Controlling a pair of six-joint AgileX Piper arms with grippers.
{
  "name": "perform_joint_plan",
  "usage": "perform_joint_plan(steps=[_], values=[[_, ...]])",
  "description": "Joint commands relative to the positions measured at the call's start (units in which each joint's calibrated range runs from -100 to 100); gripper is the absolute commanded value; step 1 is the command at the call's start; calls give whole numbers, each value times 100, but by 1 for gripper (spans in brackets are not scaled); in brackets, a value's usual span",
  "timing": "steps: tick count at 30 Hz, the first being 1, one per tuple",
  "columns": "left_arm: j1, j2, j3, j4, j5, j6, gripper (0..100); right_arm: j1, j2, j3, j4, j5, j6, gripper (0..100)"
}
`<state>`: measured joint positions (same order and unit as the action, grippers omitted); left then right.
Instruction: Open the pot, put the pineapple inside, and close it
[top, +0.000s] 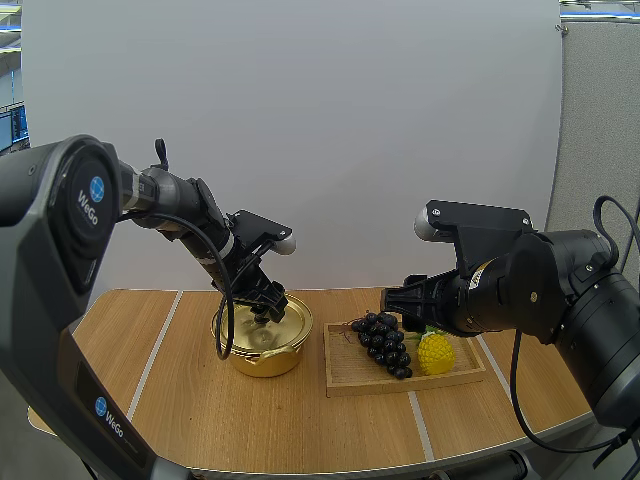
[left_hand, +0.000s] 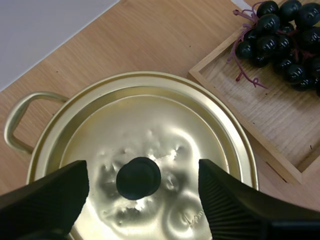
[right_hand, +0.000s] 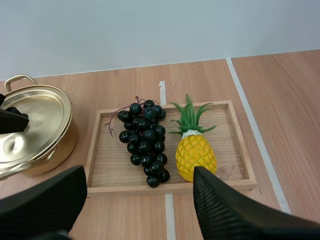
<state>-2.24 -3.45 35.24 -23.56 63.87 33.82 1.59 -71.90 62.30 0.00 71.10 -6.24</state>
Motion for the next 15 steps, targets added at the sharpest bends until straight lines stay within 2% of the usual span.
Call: perform_joint_plan(steps=[1, 13, 14, 15], values=[[-28, 168, -86, 25, -95, -13, 100, -23, -4, -46, 0, -50, -5, 100], [-28, 343, -108, 197, -223, -89, 100, -23, -4, -46, 0, -50, -5, 100], [-28, 343, -132, 197, -183, -89, 98, -23, -4, -46, 0, -50, -5, 100], [-28, 343, -148, 197, -102, -89, 89, -23, -4, -46, 0, -50, -5, 100]])
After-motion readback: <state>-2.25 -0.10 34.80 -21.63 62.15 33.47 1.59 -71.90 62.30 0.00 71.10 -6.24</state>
